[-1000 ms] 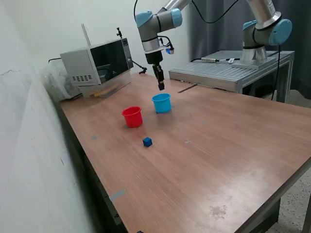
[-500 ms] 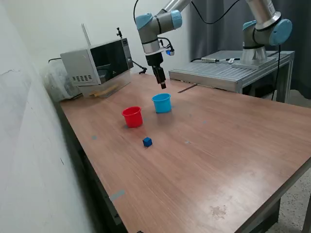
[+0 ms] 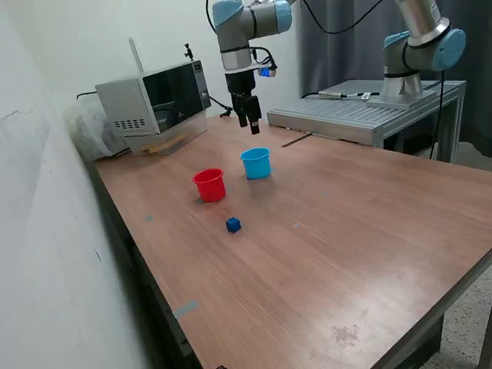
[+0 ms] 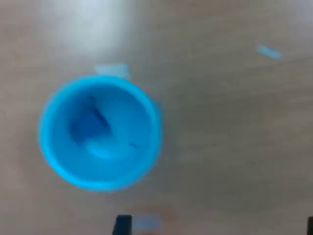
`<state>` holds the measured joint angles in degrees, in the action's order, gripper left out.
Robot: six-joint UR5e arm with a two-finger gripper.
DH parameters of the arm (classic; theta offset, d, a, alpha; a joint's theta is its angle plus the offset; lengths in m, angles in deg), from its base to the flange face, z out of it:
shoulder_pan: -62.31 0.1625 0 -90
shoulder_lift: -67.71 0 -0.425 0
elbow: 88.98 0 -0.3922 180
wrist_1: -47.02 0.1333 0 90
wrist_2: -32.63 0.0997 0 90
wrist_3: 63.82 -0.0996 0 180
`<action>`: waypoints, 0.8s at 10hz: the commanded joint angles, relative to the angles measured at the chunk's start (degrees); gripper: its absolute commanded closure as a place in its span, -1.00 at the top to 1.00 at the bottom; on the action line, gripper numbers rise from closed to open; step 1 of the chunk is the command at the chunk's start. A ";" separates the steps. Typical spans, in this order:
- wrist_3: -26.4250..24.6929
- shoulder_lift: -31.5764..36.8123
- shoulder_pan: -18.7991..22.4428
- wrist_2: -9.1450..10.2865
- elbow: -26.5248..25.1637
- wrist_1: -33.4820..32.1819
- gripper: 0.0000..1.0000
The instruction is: Place red objects in the red bin, and blue objects in the blue bin.
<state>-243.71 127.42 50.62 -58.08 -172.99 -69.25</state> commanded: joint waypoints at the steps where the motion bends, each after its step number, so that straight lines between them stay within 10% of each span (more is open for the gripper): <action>1: 0.51 -0.22 4.65 1.32 5.06 0.95 1.00; 8: 0.07 -14.70 10.64 3.87 24.39 1.39 1.00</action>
<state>-243.57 116.25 60.77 -54.69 -152.73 -67.85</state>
